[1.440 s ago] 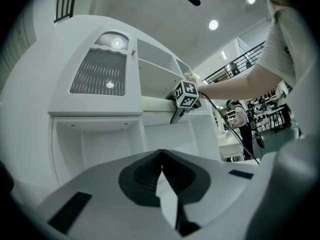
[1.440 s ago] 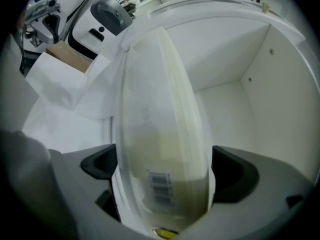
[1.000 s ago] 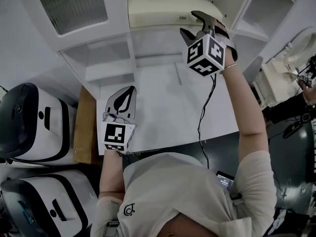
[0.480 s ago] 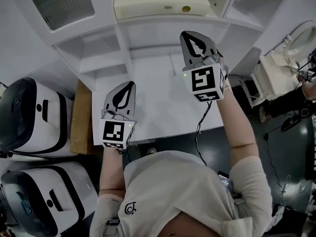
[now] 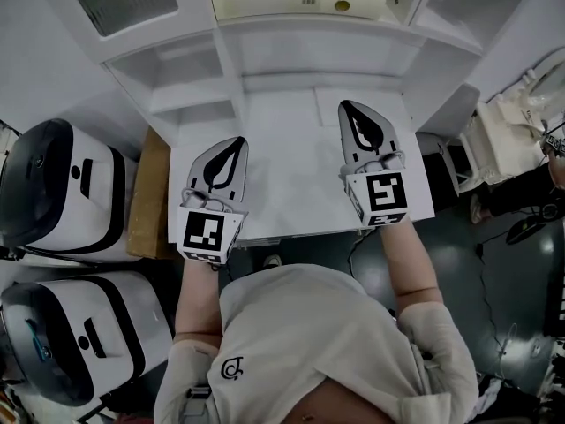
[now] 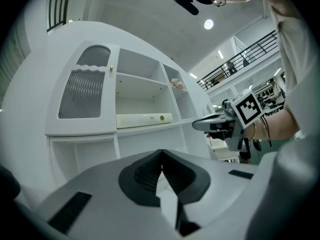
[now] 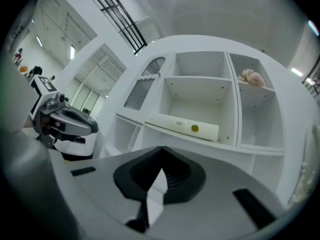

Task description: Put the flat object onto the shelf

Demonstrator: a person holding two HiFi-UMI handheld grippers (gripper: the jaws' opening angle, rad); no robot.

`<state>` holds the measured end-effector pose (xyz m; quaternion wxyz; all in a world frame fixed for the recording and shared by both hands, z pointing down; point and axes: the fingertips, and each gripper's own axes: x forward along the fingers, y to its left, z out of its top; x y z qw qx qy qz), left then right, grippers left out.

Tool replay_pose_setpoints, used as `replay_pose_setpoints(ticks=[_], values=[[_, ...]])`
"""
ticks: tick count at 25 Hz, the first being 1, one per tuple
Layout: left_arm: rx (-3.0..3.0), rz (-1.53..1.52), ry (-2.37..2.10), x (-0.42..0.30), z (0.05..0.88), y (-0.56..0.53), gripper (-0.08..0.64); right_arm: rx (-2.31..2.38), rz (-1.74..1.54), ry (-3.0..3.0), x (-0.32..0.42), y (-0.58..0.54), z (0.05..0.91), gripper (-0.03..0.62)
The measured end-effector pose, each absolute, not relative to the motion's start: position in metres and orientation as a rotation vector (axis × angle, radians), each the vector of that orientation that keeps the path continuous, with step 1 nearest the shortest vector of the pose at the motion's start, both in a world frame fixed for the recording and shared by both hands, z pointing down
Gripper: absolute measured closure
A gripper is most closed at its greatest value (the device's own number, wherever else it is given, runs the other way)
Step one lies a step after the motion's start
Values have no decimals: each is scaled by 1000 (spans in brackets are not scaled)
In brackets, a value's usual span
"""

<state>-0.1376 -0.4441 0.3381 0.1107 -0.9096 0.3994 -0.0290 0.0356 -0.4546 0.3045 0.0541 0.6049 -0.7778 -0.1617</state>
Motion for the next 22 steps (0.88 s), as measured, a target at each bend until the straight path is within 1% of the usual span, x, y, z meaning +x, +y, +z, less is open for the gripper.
replay_pose_setpoints(ticks=[8,14,22], values=[[-2652,-45,1217,-145,330,-444,548,1923,-508,-2487,37,-434,317,586],[-2653,-31,1215,-145,328,-446,548,1938,-395,-2493,42,-433,335,586],[-2668,-21,1213,-142,330,-451,548,1875,-323,-2505,39,-438,342,588]])
